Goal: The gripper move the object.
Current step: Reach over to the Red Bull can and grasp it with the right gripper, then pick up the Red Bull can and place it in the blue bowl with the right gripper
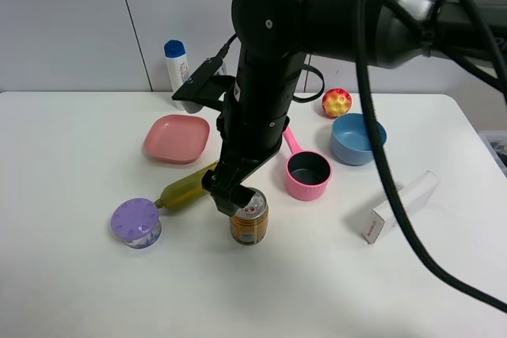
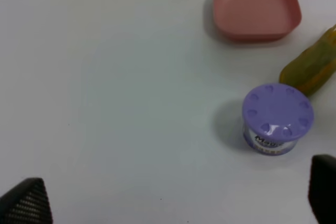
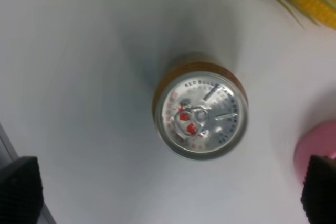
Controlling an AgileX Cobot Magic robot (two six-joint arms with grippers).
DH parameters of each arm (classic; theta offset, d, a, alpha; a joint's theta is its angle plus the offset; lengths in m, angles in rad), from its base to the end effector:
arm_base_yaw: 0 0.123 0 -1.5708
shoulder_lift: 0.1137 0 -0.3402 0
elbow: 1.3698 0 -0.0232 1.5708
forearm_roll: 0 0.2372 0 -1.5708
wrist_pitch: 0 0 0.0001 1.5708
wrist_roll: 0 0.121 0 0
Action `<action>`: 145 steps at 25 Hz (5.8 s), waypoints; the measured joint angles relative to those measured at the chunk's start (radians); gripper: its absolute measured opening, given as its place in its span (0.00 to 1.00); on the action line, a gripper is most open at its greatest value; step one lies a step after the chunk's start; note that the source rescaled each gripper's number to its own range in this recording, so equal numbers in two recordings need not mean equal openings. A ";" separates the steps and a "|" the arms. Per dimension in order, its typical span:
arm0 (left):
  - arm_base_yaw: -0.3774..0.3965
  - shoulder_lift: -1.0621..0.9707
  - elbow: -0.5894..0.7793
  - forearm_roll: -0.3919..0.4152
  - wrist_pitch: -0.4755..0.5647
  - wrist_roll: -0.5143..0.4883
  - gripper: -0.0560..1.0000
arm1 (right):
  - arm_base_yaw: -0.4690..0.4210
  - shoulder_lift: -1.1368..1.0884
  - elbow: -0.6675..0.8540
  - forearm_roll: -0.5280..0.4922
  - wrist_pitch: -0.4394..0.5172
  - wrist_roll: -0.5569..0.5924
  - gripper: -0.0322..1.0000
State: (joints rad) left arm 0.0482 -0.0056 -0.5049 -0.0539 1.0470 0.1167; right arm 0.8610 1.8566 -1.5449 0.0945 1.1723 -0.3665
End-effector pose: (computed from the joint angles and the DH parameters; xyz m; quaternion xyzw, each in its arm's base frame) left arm -0.0460 -0.0079 0.2599 0.0300 0.8460 0.0169 0.5321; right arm 0.2460 0.3025 0.2875 -0.5613 0.8218 0.0648 0.0732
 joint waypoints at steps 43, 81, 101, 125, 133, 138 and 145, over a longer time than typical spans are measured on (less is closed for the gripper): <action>0.000 0.000 0.000 0.000 0.000 0.000 1.00 | 0.003 0.115 0.214 -0.095 -0.324 0.109 1.00; 0.000 0.000 0.000 0.000 0.000 0.000 1.00 | -0.020 0.167 0.214 -0.074 -0.346 0.118 0.04; 0.000 0.000 0.000 0.000 0.000 0.000 1.00 | -0.020 -0.034 0.214 -0.087 -0.228 0.145 0.04; 0.000 0.000 0.000 0.000 0.000 0.000 1.00 | -0.466 -0.170 0.214 -0.209 -0.054 0.205 0.04; 0.000 0.000 0.000 0.000 0.000 0.000 1.00 | -0.567 -0.168 0.212 -0.210 -0.136 0.205 0.04; 0.000 0.000 0.000 0.000 0.000 0.000 1.00 | -0.598 -0.081 0.089 -0.206 -0.103 0.205 0.04; 0.000 0.000 0.000 0.000 0.000 0.000 1.00 | -0.622 0.106 -0.202 -0.194 0.020 0.214 0.04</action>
State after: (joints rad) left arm 0.0482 -0.0056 -0.5049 -0.0539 1.0470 0.1167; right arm 0.2393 1.9631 -1.7465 -0.0999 1.1920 -0.1520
